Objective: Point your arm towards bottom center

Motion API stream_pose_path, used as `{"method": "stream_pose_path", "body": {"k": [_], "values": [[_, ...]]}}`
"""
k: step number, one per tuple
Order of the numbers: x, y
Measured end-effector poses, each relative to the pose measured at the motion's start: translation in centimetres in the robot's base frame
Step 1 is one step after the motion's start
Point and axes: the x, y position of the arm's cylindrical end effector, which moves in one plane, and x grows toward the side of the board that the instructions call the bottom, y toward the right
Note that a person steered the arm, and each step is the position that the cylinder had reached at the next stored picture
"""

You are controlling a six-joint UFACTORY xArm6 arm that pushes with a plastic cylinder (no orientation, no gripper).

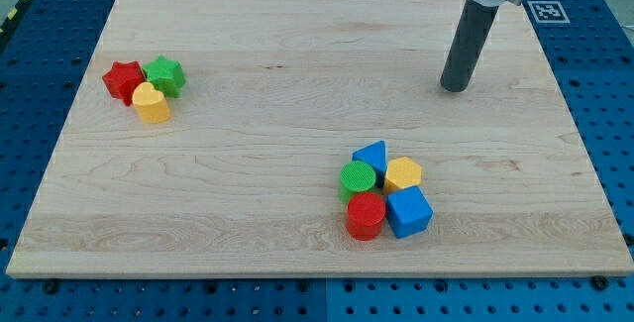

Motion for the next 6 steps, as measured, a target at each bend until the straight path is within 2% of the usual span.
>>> {"method": "stream_pose_path", "body": {"k": [2,3,5,6], "values": [[1.2,0.1],[5.9,0.1],[19.3,0.1],[20.2,-0.1]]}}
